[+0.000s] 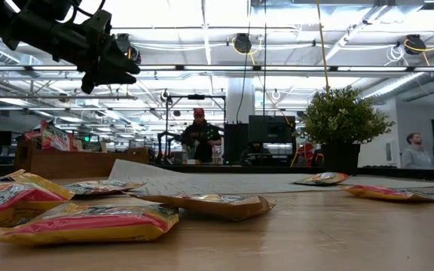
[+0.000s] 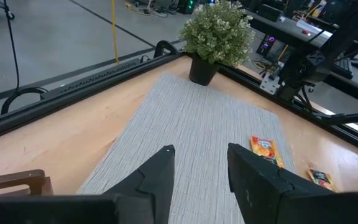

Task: Pick & Place Tea
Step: Put the brown tea bag into the middle section of the wooden organizer

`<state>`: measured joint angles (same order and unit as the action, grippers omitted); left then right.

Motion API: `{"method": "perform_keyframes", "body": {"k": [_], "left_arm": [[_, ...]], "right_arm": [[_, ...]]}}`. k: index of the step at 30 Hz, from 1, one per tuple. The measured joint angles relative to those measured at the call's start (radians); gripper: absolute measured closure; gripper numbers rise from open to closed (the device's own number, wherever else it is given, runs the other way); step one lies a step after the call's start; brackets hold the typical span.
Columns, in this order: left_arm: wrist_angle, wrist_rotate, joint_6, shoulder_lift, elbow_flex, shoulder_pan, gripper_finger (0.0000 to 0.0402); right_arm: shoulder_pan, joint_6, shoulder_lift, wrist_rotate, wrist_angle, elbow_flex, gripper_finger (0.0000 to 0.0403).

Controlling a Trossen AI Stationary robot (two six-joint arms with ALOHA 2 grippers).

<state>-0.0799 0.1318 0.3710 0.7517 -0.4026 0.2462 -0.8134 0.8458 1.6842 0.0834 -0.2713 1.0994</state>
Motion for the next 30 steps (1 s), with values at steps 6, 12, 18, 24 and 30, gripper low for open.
{"method": "perform_keyframes", "body": {"k": [6,12,18,24,30], "left_arm": [[0.0,0.0,0.0,0.0,0.0,0.0,0.0249],[0.0,0.0,0.0,0.0,0.0,0.0,0.0249],[0.0,0.0,0.0,0.0,0.0,0.0,0.0249],[0.0,0.0,0.0,0.0,0.0,0.0,0.0249],[0.0,0.0,0.0,0.0,0.0,0.0,0.0249]], "right_arm": [[-0.026,0.191,0.04,0.108,0.057,-0.087,0.0275],[-0.024,0.241,0.066,0.181,0.298,-0.192,0.0276],[-0.009,0.2,0.092,0.085,0.561,-0.267,0.0282],[0.033,0.073,0.099,-0.107,0.546,-0.291,0.0292],[0.077,0.097,0.099,0.113,0.594,-0.294,0.0312]]}}
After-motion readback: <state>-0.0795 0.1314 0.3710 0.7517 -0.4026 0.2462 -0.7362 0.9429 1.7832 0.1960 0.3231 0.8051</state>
